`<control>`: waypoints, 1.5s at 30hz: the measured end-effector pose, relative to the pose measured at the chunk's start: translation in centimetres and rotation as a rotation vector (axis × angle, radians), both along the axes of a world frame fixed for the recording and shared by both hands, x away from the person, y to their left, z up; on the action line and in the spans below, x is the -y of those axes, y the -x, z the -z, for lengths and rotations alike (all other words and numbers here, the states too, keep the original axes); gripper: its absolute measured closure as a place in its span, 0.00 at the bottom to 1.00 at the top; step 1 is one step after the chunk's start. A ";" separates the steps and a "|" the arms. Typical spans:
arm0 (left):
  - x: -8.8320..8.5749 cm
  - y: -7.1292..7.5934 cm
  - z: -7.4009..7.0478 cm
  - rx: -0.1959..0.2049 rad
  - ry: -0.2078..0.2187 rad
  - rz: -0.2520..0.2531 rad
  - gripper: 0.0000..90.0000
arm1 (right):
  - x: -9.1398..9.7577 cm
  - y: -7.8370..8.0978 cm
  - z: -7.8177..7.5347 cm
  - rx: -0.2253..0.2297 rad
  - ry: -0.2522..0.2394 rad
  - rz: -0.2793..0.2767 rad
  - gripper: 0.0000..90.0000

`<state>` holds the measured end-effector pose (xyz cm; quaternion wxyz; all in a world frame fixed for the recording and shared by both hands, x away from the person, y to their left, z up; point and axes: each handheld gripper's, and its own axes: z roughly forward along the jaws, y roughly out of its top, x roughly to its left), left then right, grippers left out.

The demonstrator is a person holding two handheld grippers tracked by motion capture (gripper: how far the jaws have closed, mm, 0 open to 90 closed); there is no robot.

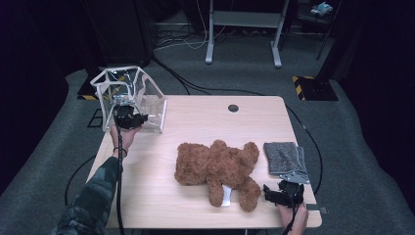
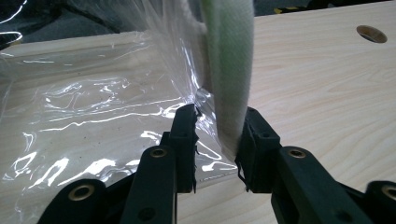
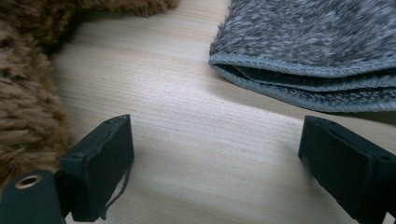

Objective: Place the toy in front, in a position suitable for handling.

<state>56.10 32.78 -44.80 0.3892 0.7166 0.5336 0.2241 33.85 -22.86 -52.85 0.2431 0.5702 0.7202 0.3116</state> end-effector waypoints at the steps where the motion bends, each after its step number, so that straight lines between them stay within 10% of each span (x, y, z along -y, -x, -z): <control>1: 0.1 0.0 0.0 -0.002 0.004 -0.003 0.76 | 0.0 0.0 0.0 0.000 0.000 0.000 0.11; 22: 0.3 3.5 0.1 -0.051 0.027 0.047 0.20 | 0.0 0.0 0.0 -0.003 0.001 -0.001 0.11; 45: 2.4 10.2 0.1 -0.043 0.011 0.200 0.05 | 0.1 0.0 -0.6 -0.041 -0.032 -0.011 0.10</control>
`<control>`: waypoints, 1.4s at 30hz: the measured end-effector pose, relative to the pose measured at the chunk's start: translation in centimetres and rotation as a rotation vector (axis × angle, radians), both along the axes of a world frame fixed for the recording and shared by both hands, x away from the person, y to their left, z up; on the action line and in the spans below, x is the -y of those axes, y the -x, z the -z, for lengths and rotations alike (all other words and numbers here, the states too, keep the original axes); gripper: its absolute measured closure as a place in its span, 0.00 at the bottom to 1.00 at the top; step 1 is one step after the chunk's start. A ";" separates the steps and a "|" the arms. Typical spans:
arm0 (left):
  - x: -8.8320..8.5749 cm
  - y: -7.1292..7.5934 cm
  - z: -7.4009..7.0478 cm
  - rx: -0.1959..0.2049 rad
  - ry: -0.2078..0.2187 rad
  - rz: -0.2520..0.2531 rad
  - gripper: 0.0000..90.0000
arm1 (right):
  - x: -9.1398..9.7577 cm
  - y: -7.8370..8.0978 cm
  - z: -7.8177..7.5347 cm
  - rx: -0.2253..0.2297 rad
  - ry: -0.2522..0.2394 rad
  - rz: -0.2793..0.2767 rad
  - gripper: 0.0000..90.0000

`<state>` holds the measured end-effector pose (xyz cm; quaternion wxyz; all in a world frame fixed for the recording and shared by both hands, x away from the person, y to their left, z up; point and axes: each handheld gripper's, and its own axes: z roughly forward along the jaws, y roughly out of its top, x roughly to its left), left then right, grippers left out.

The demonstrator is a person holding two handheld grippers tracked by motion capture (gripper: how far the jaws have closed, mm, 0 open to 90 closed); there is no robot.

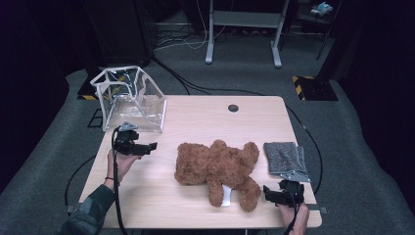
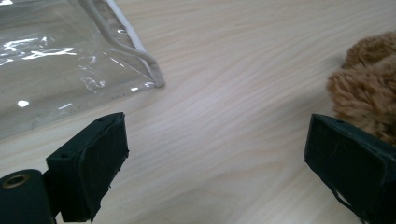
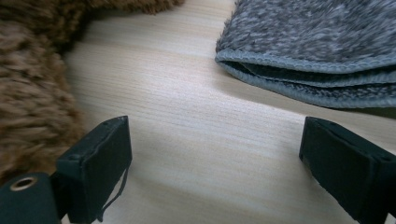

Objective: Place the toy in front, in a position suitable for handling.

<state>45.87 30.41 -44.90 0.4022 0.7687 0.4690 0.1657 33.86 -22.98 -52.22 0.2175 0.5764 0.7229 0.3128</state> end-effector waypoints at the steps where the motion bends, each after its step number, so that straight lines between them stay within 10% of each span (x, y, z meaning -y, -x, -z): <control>1: 0.1 0.3 0.0 -0.009 0.004 0.008 0.05 | 0.0 0.2 -0.3 0.007 -0.002 -0.005 0.10; 26: 5.5 4.7 -0.5 -0.020 0.084 0.218 0.02 | -6.7 -0.6 -10.3 0.111 -0.062 -0.225 0.14; 42: 10.2 5.1 0.9 -0.053 0.086 0.329 0.12 | -9.6 -4.5 -9.1 0.012 -0.067 -0.283 0.32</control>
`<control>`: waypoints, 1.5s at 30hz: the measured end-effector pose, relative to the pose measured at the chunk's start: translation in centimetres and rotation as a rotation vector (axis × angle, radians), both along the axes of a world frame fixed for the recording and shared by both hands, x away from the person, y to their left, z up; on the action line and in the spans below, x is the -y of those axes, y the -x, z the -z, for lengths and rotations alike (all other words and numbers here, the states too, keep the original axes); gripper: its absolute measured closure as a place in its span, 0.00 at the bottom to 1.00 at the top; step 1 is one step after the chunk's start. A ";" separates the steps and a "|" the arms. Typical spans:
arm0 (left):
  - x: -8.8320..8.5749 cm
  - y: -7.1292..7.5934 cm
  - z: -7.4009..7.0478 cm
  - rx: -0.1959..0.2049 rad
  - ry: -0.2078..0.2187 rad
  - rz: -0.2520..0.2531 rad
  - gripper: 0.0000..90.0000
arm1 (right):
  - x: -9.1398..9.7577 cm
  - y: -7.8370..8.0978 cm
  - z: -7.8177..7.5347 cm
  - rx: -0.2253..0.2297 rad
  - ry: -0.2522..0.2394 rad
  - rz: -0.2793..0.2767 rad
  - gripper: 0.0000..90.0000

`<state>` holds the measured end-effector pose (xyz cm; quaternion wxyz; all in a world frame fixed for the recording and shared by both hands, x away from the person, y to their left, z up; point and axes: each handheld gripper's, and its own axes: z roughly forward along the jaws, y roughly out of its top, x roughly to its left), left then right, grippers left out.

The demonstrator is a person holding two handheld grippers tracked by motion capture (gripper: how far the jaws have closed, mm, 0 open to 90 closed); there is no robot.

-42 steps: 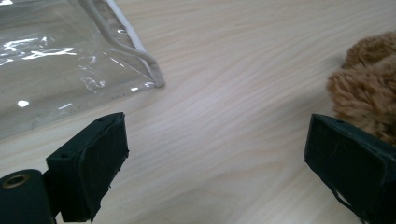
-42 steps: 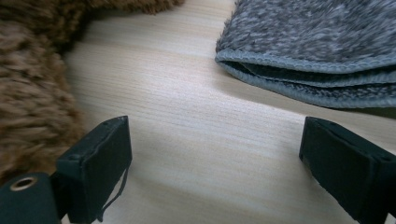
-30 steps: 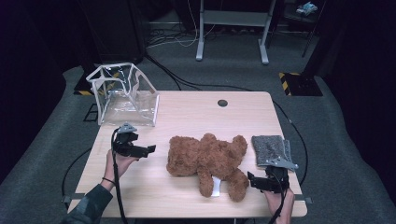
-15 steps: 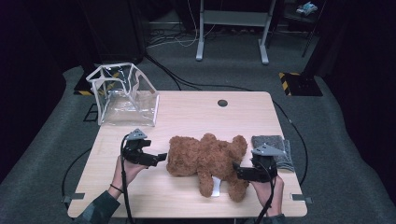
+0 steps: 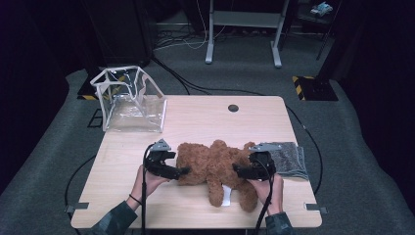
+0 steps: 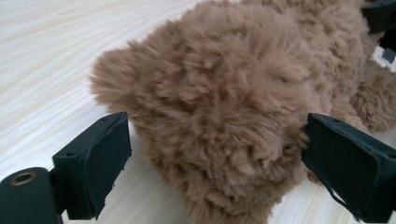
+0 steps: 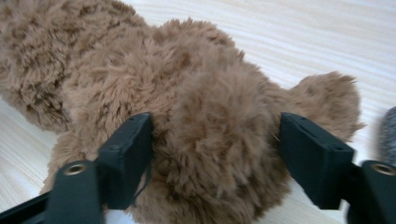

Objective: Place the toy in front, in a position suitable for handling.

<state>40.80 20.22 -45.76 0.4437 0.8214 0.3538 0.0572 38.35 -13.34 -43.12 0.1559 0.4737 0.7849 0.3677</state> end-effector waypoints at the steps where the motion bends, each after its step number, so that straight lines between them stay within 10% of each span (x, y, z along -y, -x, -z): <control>1: 0.2 0.0 0.1 -0.002 -0.004 0.006 0.16 | -0.1 -0.1 0.2 -0.005 0.000 -0.003 0.35; 19: 1.2 0.9 1.2 0.051 -0.035 -0.011 0.55 | -0.3 -0.5 1.0 -0.037 -0.012 -0.033 0.76; 45: 0.5 0.2 -1.0 0.124 -0.010 -0.050 0.69 | -1.4 -1.1 -2.4 0.083 0.012 -0.036 0.83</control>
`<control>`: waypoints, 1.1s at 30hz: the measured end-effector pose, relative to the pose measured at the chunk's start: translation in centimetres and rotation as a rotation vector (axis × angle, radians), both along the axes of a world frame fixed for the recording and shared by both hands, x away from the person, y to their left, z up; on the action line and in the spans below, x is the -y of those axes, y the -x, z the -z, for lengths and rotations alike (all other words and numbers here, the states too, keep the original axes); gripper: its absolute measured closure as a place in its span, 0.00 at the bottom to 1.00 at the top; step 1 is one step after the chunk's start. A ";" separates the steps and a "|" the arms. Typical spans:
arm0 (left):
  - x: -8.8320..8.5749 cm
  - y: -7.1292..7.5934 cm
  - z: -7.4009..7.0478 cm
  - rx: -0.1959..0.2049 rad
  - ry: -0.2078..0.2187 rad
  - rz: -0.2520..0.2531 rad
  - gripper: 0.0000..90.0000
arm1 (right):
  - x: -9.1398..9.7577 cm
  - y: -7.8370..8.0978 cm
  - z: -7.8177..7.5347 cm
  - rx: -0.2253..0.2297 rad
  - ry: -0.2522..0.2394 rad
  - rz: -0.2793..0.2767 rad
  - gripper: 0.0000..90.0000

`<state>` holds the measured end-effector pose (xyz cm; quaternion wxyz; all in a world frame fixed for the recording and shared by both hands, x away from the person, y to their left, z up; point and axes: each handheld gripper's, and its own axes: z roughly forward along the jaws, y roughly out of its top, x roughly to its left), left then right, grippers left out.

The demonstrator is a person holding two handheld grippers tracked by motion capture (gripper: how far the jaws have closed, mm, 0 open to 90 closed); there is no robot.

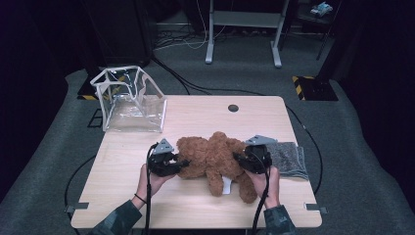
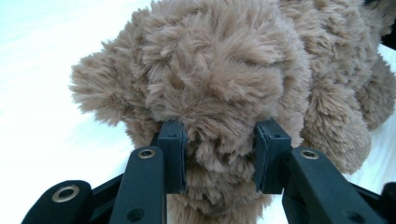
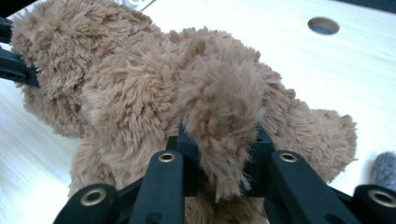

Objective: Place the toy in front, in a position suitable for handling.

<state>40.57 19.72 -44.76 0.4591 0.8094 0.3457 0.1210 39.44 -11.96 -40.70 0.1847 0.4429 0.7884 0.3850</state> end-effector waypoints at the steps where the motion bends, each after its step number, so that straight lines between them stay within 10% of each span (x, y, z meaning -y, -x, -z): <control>1: -0.1 -0.1 -0.2 0.001 0.001 -0.002 0.69 | -0.1 -0.2 -0.2 0.002 -0.003 0.002 0.83; 23: -0.9 -3.5 0.9 -0.032 -0.041 -0.046 0.67 | -2.0 -4.2 0.9 -0.027 0.036 0.028 0.80; 33: -1.1 -3.2 1.2 0.016 -0.058 -0.048 0.56 | -1.6 -4.7 1.8 -0.045 0.023 0.049 0.71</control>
